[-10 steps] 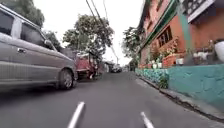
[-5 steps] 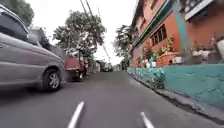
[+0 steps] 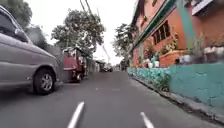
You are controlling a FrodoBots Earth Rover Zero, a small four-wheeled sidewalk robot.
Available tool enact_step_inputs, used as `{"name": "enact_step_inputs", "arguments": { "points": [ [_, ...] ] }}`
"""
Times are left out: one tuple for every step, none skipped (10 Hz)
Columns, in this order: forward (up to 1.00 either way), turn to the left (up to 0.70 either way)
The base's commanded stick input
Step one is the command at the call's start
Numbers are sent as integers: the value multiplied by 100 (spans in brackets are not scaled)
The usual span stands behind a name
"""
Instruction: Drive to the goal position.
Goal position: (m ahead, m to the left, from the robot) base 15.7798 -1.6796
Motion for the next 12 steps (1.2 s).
{"name": "enact_step_inputs", "arguments": {
  "points": [
    [70, 0],
    [70, 0],
    [70, 0],
    [70, 0],
    [70, 0],
    [70, 0],
    [70, 0],
    [70, 0],
    [70, 0],
    [70, 0],
    [70, 0],
    [70, 0]
  ]
}}
